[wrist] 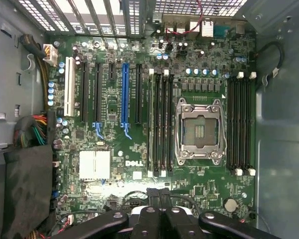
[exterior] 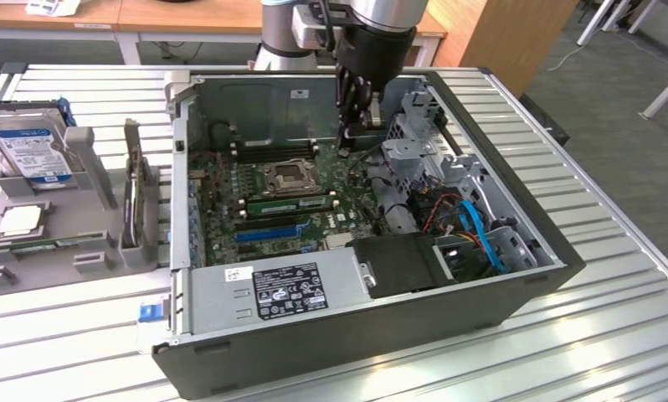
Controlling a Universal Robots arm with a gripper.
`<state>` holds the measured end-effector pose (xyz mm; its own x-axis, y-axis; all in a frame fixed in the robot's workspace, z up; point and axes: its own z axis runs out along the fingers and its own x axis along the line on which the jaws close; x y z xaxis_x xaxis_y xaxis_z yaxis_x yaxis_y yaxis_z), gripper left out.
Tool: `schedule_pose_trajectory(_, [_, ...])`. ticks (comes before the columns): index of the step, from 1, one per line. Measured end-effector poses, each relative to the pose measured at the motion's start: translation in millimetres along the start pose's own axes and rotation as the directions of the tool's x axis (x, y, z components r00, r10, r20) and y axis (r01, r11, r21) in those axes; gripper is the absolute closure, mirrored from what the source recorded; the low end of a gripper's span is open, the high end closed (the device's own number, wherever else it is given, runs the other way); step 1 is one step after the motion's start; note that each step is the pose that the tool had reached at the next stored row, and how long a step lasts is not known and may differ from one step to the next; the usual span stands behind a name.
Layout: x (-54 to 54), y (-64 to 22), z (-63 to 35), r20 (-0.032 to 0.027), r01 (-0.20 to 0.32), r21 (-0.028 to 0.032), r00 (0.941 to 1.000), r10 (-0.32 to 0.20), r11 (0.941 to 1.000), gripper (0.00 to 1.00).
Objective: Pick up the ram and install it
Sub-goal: 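Press down the ram until it locks into place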
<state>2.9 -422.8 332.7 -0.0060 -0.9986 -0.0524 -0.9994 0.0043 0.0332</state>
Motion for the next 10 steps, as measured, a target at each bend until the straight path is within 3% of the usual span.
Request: schedule_pose_trajectory(10, [0.5,-0.4,10.2,0.0000,0.000,0.0000,1.0000,0.000,1.0000,0.90])
